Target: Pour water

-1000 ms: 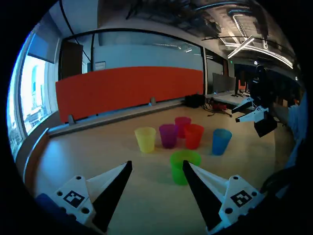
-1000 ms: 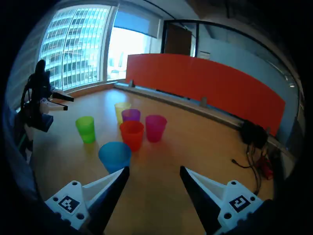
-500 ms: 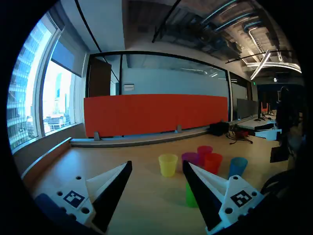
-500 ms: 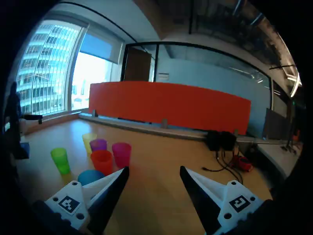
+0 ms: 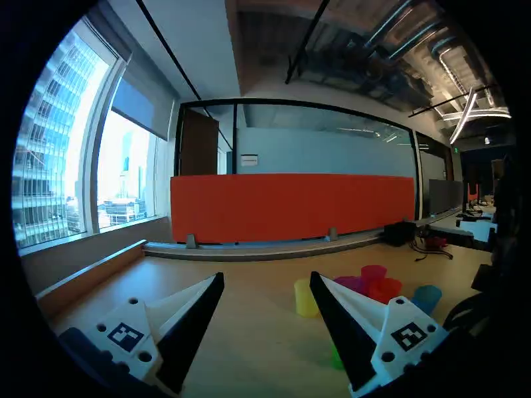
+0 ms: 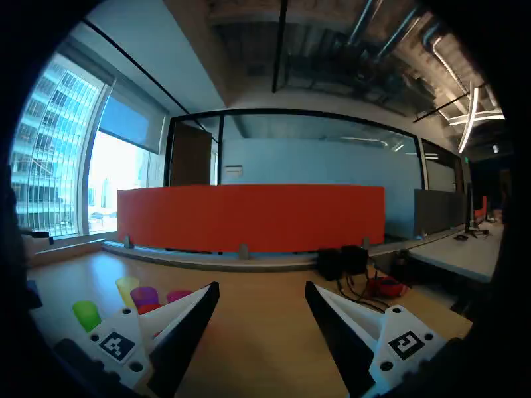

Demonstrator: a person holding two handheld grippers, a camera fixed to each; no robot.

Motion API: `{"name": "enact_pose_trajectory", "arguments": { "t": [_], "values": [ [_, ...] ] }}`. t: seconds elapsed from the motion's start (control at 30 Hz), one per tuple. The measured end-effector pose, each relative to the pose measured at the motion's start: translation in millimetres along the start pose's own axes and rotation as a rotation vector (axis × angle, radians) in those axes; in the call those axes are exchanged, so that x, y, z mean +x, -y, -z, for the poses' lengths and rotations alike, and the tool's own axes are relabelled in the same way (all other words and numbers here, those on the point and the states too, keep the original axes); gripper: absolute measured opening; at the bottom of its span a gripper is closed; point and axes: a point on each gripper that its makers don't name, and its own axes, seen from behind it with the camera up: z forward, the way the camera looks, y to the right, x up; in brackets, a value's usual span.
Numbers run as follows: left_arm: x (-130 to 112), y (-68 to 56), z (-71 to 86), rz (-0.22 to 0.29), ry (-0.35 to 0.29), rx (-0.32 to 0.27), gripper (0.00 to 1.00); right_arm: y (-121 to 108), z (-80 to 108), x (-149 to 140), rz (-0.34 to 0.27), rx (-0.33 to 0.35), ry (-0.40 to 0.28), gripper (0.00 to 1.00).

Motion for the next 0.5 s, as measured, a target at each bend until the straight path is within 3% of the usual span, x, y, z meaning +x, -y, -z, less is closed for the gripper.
{"name": "enact_pose_trajectory", "arguments": {
  "t": [0.2, 0.5],
  "values": [
    [-8.4, 9.3, -4.4, -0.003, 0.002, 0.045, 0.96, -9.5, 1.8, 5.2, 0.003, -0.053, -0.047, 1.00],
    [-23.9, 22.8, -7.9, -0.031, 0.006, 0.107, 0.96, -16.3, 5.1, 0.7, 0.019, -0.081, -0.047, 1.00]
  ]
}}
